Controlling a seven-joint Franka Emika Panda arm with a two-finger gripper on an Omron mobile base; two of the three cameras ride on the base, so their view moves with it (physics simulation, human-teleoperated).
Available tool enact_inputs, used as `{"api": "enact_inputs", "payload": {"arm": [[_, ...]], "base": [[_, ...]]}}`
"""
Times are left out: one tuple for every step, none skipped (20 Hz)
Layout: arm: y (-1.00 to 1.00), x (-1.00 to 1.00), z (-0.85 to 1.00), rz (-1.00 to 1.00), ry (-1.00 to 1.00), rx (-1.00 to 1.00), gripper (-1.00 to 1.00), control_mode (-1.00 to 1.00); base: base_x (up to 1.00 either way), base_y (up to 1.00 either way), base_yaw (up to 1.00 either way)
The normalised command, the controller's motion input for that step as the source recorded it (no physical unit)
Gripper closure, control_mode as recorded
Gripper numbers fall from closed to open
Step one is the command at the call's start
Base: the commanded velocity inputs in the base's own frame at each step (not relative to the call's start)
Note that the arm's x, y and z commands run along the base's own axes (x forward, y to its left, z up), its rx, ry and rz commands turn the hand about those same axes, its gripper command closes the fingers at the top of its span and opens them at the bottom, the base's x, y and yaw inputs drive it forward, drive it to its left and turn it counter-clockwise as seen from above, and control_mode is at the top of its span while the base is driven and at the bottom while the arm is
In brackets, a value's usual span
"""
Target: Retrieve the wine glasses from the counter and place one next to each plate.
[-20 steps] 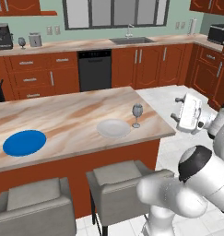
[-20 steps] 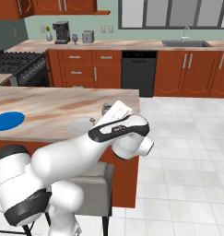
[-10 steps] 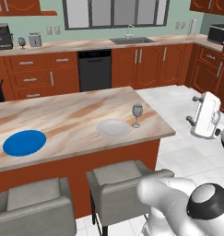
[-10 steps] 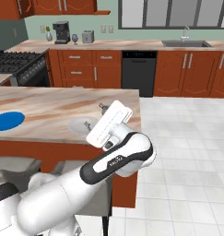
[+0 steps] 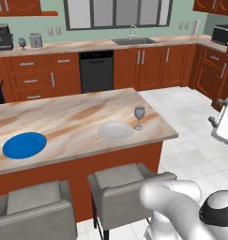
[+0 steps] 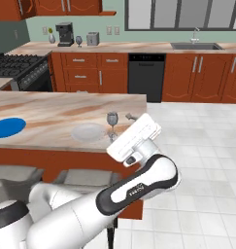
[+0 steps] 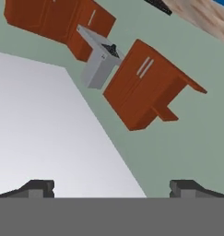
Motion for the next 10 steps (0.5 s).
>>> {"api": "enact_inputs", "payload": {"arm": [[0.0, 0.0, 0.0, 0.0, 0.0, 0.0, -1.0, 1.0], [0.0, 0.0, 0.0, 0.0, 0.0, 0.0, -1.0, 1.0], [0.0, 0.0, 0.0, 0.0, 0.0, 0.0, -1.0, 1.0], [0.0, 0.0, 0.0, 0.0, 0.0, 0.0, -1.0, 1.0], [0.0, 0.0, 0.0, 0.0, 0.0, 0.0, -1.0, 1.0], [0.0, 0.0, 0.0, 0.0, 0.0, 0.0, -1.0, 1.0], [0.0, 0.0, 0.0, 0.0, 0.0, 0.0, -1.0, 1.0], [0.0, 0.0, 0.0, 0.0, 0.0, 0.0, -1.0, 1.0], [0.0, 0.0, 0.0, 0.0, 0.0, 0.0, -1.0, 1.0], [0.0, 0.0, 0.0, 0.0, 0.0, 0.0, -1.0, 1.0]], "base": [[0.37, -1.0, -0.03], [0.34, -1.0, -0.04], [0.36, -1.0, -0.05], [0.31, -1.0, -0.07], [0.24, -1.0, -0.09], [0.22, -1.0, -0.1], [0.15, -1.0, -0.11], [0.0, -1.0, -0.12], [0.0, -1.0, -0.14], [0.0, -1.0, -0.15]]}}
